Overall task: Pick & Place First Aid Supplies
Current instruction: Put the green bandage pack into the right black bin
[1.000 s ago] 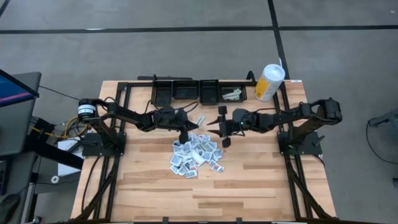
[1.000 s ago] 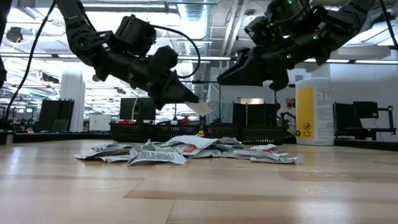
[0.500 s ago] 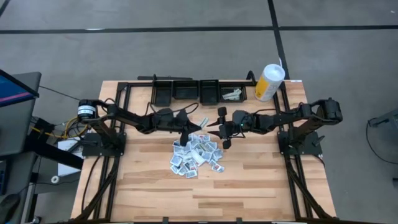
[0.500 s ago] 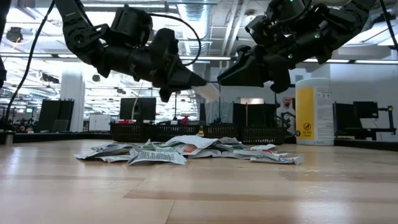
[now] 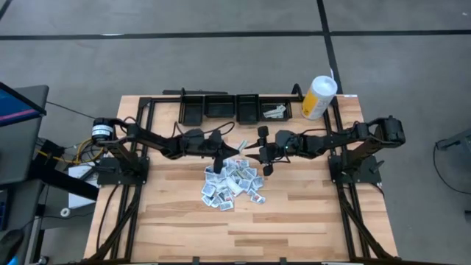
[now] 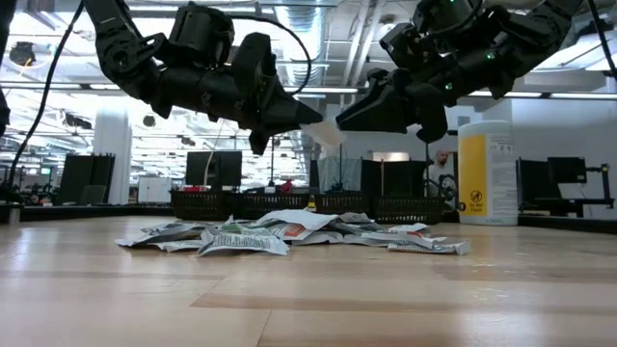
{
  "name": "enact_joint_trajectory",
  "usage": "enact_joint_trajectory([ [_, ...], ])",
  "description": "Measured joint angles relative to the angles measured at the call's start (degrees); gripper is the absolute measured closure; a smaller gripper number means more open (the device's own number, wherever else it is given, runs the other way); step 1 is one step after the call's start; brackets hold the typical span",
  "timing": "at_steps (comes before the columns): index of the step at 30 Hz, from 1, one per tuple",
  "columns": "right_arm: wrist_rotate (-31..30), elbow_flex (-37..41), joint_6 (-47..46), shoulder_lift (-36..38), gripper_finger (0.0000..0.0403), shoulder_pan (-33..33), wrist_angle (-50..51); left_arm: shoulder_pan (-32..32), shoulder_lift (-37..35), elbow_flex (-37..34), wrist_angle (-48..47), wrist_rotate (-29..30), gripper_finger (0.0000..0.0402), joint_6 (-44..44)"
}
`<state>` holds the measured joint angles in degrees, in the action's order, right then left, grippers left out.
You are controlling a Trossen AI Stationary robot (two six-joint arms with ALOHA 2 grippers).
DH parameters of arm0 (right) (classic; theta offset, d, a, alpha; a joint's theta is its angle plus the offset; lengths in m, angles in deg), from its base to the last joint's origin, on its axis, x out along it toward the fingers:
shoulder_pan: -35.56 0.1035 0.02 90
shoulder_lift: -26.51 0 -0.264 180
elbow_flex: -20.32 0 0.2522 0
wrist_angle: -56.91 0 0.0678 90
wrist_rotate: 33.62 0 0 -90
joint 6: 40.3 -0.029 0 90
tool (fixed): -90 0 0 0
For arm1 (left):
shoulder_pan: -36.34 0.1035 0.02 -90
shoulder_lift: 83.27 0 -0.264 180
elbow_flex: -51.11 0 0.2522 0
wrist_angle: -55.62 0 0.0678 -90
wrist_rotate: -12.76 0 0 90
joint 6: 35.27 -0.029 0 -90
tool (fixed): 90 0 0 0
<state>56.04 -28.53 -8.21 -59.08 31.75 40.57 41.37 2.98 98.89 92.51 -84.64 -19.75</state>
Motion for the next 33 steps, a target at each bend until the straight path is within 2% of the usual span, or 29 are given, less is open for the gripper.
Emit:
enact_joint_trajectory([
  [17, -1.3, 0.0, 0.0, 0.0, 0.0286, -0.5, -1.9, -1.8, 0.0, 1.2, 1.2, 0.0, 0.0394, -0.2],
  [20, -2.4, 0.0, 0.0, 0.0, 0.0312, -0.5, -1.8, -1.8, 0.0, 1.2, 1.2, 0.0, 0.0394, -0.2],
  [25, -2.6, 0.0, 1.6, 0.0, 0.0392, -0.5, -1.7, -1.8, 0.0, 1.2, 1.2, 0.1, 0.0391, -0.2],
  [33, -2.6, 0.0, 2.6, 0.0, 0.0401, -0.3, -1.6, -1.8, 0.0, 1.2, 1.2, 0.0, 0.0390, -0.2],
])
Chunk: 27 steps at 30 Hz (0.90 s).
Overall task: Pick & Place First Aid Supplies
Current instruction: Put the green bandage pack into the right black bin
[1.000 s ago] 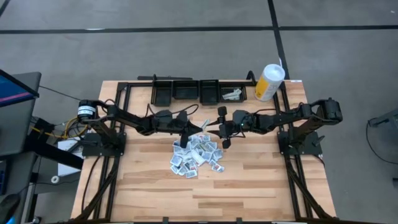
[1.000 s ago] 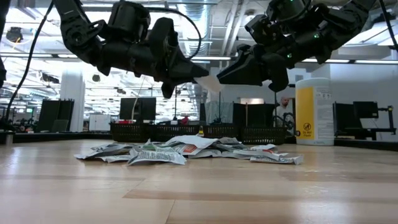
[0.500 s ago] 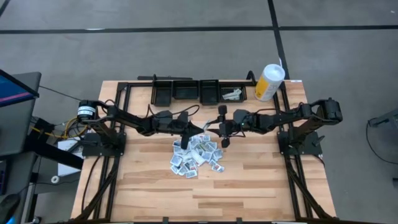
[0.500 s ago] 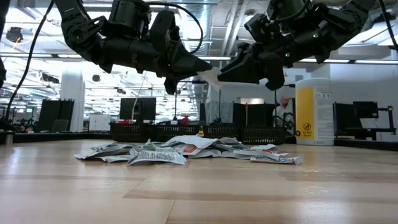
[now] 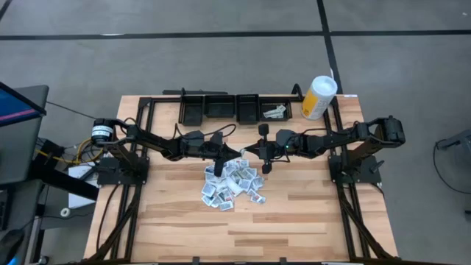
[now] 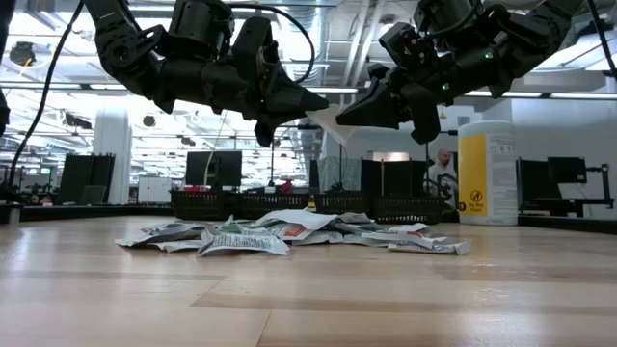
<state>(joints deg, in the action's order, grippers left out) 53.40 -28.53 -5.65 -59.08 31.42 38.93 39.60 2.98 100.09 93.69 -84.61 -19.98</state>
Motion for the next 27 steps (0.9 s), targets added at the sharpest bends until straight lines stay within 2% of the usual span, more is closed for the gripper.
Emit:
enact_joint_trajectory([
  [12, 0.0, 0.0, -0.2, 0.0, 0.0402, 0.0, 0.0, 1.0, 0.0, 0.0, -0.2, 0.3, 0.0386, -3.0],
  [17, 0.0, 0.0, -0.2, 0.0, 0.0403, 0.0, 1.3, 3.6, 0.0, 0.0, -0.4, 0.3, 0.0386, -5.6],
  [27, 0.0, 0.0, -0.2, 0.0, 0.0403, -0.2, 3.1, 9.1, 0.0, 0.0, -4.4, 0.7, 0.0386, -4.5],
])
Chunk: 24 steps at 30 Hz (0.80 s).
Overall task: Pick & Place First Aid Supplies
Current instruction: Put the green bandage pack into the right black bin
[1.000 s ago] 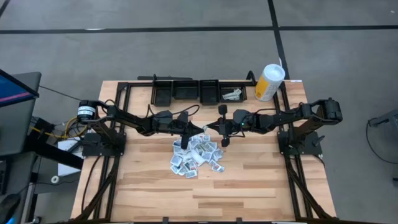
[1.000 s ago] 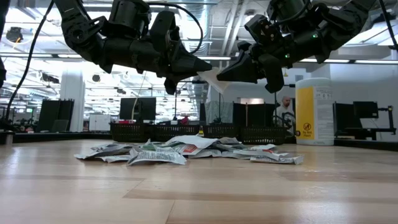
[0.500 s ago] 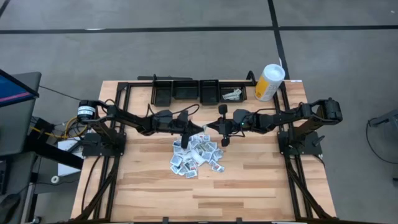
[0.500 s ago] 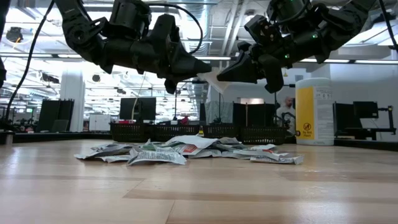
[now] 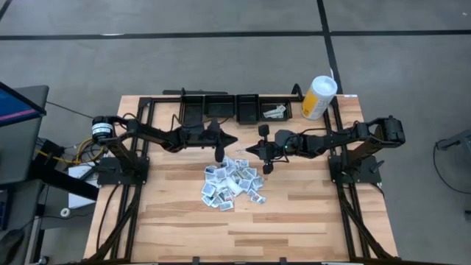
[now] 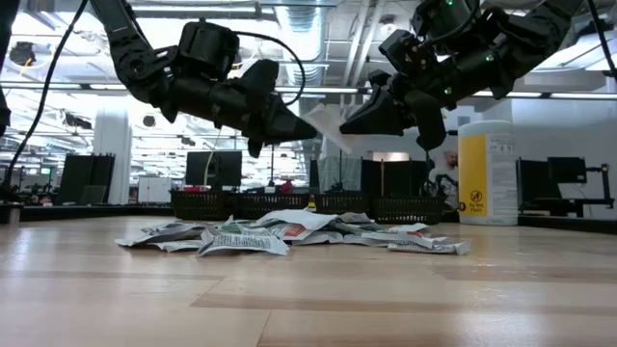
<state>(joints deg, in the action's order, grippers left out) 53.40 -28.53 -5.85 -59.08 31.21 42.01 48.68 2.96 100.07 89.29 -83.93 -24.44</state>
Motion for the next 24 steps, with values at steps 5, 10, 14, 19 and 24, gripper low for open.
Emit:
enact_joint_trajectory([
  [5, -4.4, 0.0, -0.2, 0.0, 0.0403, -0.5, 0.0, 0.0, 0.0, 0.0, -2.5, -0.4, 0.0386, 0.0],
  [10, -22.6, 0.0, -4.0, 0.0, 0.0403, -2.0, 0.0, -0.1, 0.0, -0.5, -7.7, -3.2, 0.0386, 0.1],
  [14, -34.9, 0.0, -7.8, 0.0, 0.0403, -4.9, 0.8, -0.2, -0.1, -2.5, -8.0, -8.7, 0.0387, 1.4],
  [19, -34.4, 0.0, -4.8, 0.0, 0.0403, -11.1, 4.4, -1.6, -2.0, -5.5, -7.9, -10.0, 0.0387, 1.8],
  [24, -31.7, 0.0, 1.8, 0.0, 0.0403, -17.8, 8.8, -3.7, -5.2, -7.4, -7.5, -10.1, 0.0387, 1.6],
])
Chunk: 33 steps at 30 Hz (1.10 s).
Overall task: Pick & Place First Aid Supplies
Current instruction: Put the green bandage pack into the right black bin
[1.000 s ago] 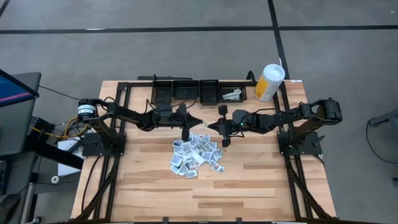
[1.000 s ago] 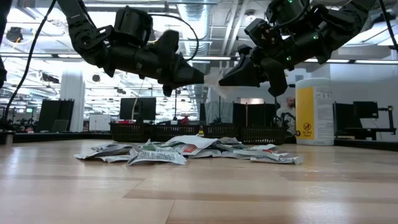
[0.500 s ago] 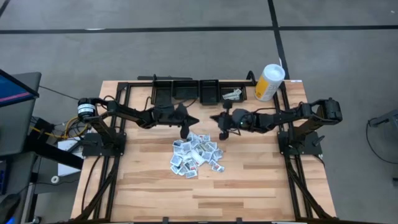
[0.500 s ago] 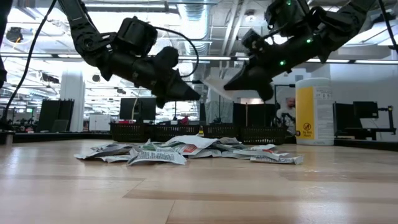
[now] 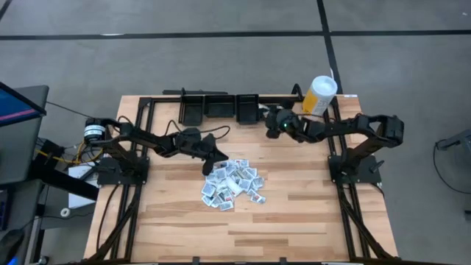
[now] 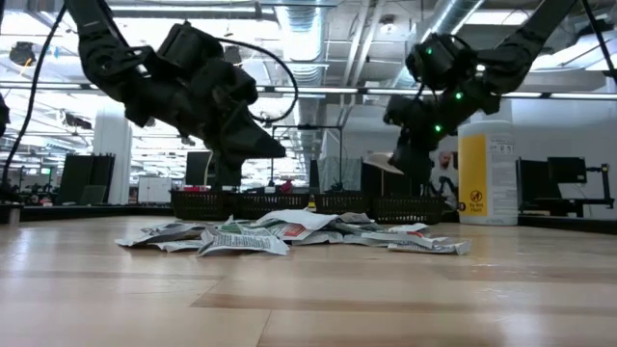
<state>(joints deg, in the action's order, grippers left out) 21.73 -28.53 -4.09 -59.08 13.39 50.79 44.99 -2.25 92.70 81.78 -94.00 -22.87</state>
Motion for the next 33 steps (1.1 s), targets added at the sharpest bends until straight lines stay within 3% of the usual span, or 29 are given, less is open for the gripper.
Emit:
enact_joint_trajectory([
  [5, 6.1, 0.0, 0.2, 0.0, 0.0403, -4.9, 3.8, -2.3, -2.7, -1.6, 0.4, 0.0, 0.0386, -2.8],
  [18, 6.2, 0.0, -4.8, 0.0, 0.0399, -7.8, 4.8, -6.1, -3.0, -1.7, 0.8, 0.2, 0.0385, -3.6],
  [29, 6.3, 0.0, -9.3, 0.0, 0.0309, -8.2, 7.7, -6.0, -2.9, -1.7, 0.8, 0.5, 0.0385, -3.6],
  [33, 6.2, 0.0, -8.8, 0.0, 0.0294, -7.0, 7.0, -6.0, -2.9, -1.7, 0.8, 0.5, 0.0385, -3.6],
])
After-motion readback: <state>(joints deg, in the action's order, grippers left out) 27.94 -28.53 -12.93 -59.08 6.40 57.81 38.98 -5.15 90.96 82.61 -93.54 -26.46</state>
